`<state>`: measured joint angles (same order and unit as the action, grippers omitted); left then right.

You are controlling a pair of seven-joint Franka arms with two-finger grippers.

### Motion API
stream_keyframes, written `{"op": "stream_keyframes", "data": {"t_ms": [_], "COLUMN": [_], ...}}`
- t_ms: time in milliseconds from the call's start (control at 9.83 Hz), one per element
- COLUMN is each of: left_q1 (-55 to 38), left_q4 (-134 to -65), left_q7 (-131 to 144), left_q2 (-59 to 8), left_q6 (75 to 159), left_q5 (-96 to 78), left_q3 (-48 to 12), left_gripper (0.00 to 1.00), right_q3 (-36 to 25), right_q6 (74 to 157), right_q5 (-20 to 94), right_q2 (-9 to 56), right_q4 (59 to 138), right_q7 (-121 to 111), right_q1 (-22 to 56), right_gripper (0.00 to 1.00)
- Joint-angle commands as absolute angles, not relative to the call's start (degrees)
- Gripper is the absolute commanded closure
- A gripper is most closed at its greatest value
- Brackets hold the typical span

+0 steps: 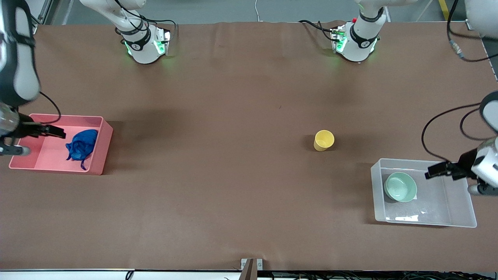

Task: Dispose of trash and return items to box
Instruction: 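Withdraw the right gripper while the left gripper reaches the yellow cup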

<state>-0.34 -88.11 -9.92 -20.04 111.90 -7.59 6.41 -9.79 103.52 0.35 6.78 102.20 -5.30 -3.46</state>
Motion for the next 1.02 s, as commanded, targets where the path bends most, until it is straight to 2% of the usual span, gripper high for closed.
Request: {"op": "stream_keyframes", "data": {"t_ms": [0,102,305,508,712,915], "left_q1": [-0.4,-0.4,-0.4,-0.4,-0.5,-0.6], "left_q4": [-100.6,-105.1,-111.2,-119.3,-122.7,-122.8], "left_q7": [-1.1,2.1,7.6,9.7,12.8,13.3], "left_q2": [-9.8,-6.8,-5.1,-6.1,-11.0,-16.7], "left_q6": [111.8,112.3,113.7,122.4,131.0,133.6], "left_q5": [-1.0,-1.0,-1.0,-1.0,-1.0,-0.9], "left_q3": [0.2,-2.3,-7.3,-11.3,-15.2,-17.8], "left_gripper": [0.0,0.0,0.0,0.0,0.0,0.02], "right_q3": [-3.7,-3.3,-3.4,-3.3,-3.1,-3.1], "right_q6": [100.3,98.1,86.2,83.4,83.3,82.9], "right_q5": [2.3,2.3,2.4,1.4,-1.0,-1.0], "right_q2": [-1.7,-3.8,-4.2,-3.3,-1.9,-1.9], "right_q4": [101.2,100.0,89.4,85.2,83.1,83.7], "right_q7": [7.2,7.3,4.0,3.1,2.9,2.6], "right_q1": [-5.9,-6.0,-5.8,-5.9,-5.6,-5.4], "right_gripper": [0.0,0.0,0.0,0.0,0.0,0.0]}}
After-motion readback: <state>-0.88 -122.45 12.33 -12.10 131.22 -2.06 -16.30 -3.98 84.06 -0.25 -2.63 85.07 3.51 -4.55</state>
